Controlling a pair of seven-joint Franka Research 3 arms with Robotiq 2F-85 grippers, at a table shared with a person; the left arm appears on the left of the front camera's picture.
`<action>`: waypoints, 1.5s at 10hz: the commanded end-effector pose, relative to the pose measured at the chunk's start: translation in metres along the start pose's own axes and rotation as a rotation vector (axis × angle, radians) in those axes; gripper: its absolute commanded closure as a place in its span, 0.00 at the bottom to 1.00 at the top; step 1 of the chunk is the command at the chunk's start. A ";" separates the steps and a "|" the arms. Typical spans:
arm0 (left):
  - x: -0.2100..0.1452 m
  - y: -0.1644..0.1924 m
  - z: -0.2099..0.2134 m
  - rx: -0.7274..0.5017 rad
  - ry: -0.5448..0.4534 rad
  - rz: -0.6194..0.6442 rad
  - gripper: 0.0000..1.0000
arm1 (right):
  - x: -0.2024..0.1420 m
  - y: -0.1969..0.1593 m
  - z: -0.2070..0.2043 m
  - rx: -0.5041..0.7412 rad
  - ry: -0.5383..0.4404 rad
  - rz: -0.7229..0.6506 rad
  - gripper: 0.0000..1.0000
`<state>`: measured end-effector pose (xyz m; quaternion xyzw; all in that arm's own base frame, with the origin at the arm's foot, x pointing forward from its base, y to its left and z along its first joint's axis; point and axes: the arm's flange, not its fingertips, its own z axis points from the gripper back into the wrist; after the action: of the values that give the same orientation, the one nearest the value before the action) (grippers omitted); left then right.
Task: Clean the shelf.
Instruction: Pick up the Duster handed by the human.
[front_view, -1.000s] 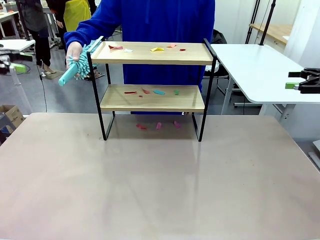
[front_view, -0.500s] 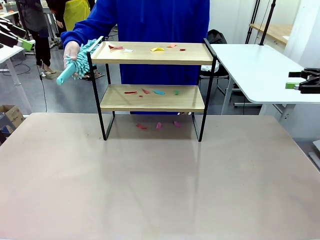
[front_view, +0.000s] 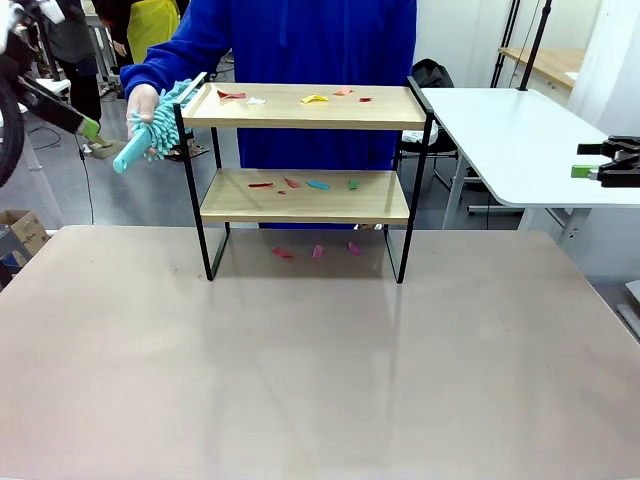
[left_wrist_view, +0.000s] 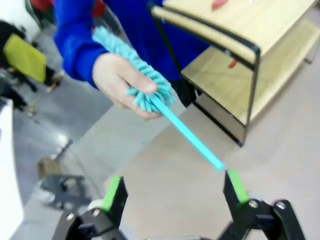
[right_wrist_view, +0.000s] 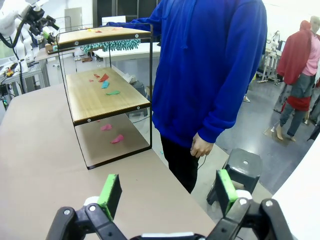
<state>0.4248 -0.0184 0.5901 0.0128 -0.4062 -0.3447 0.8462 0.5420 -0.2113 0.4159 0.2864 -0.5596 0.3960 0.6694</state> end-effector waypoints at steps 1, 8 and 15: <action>0.007 0.017 -0.004 -0.061 0.052 0.050 0.00 | 0.002 0.002 -0.001 0.000 -0.004 0.002 0.00; 0.024 -0.042 0.010 0.164 0.044 0.169 0.00 | 0.002 0.002 -0.001 0.000 -0.004 0.002 0.00; 0.034 -0.067 -0.040 0.233 0.218 0.322 0.00 | 0.002 0.002 -0.001 0.000 -0.004 0.002 0.00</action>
<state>0.4237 -0.0938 0.5655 0.0738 -0.3514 -0.1669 0.9183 0.5422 -0.2108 0.4157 0.2868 -0.5594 0.3962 0.6692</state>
